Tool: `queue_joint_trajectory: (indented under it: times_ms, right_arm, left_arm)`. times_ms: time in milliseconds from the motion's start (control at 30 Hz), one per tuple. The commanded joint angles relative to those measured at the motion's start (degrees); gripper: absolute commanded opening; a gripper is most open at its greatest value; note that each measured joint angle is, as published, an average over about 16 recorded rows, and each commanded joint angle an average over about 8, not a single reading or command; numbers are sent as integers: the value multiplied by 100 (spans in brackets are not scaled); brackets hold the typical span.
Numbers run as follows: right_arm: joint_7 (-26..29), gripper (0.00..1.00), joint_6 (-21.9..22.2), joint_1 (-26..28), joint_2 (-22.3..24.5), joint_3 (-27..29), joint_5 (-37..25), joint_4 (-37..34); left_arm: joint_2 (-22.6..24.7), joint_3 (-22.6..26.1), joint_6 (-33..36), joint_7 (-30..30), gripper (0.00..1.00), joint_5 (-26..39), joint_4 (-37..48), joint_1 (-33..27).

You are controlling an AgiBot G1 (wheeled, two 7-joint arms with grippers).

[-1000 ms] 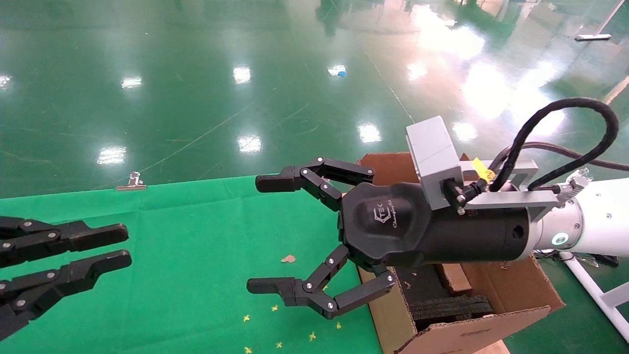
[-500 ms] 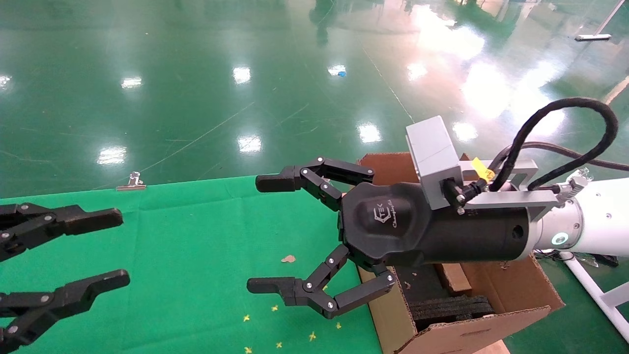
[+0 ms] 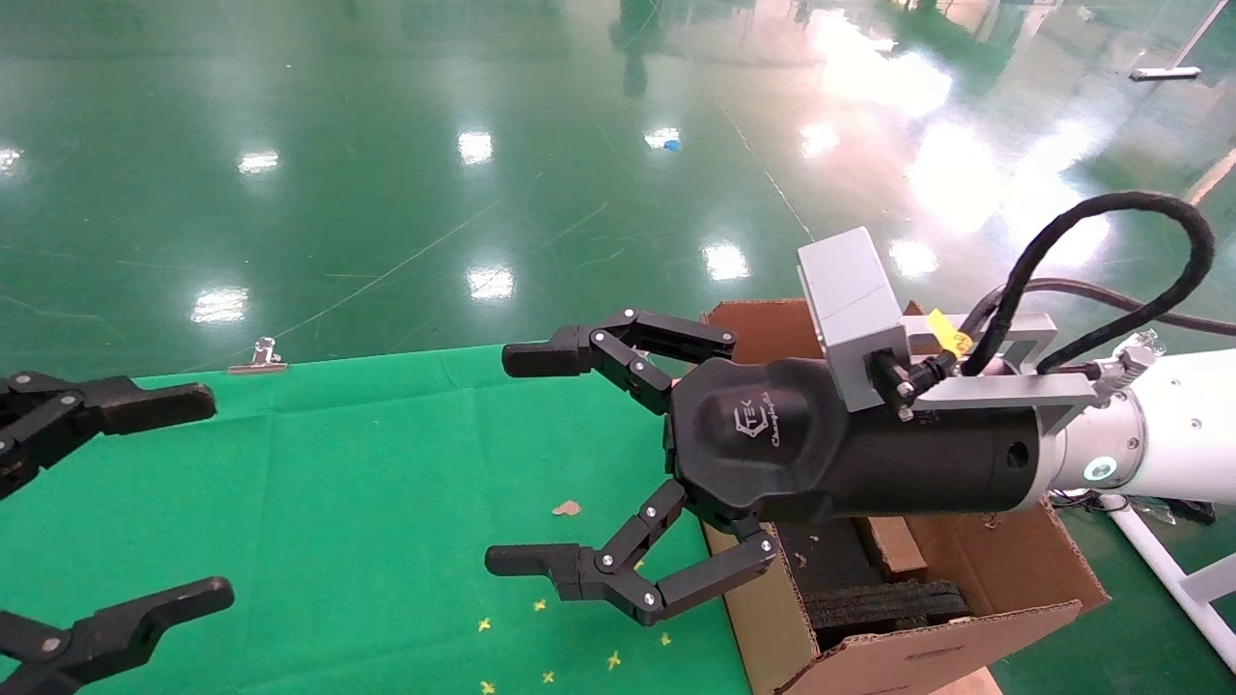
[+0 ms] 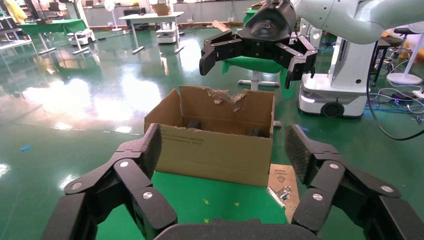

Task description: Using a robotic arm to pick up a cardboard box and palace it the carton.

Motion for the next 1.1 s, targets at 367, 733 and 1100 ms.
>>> queue_joint_trajectory:
  times_ms: [367, 733, 1100]
  right_arm:
    - [0, 100, 0, 0, 0, 0, 0, 0]
    - [0, 100, 0, 0, 0, 0, 0, 0]
    - [0, 100, 0, 0, 0, 0, 0, 0]
  left_arm:
    - [0, 0, 0, 0, 100, 0, 0, 0]
    - [0, 0, 0, 0, 100, 0, 0, 0]
    - [0, 0, 0, 0, 100, 0, 0, 0]
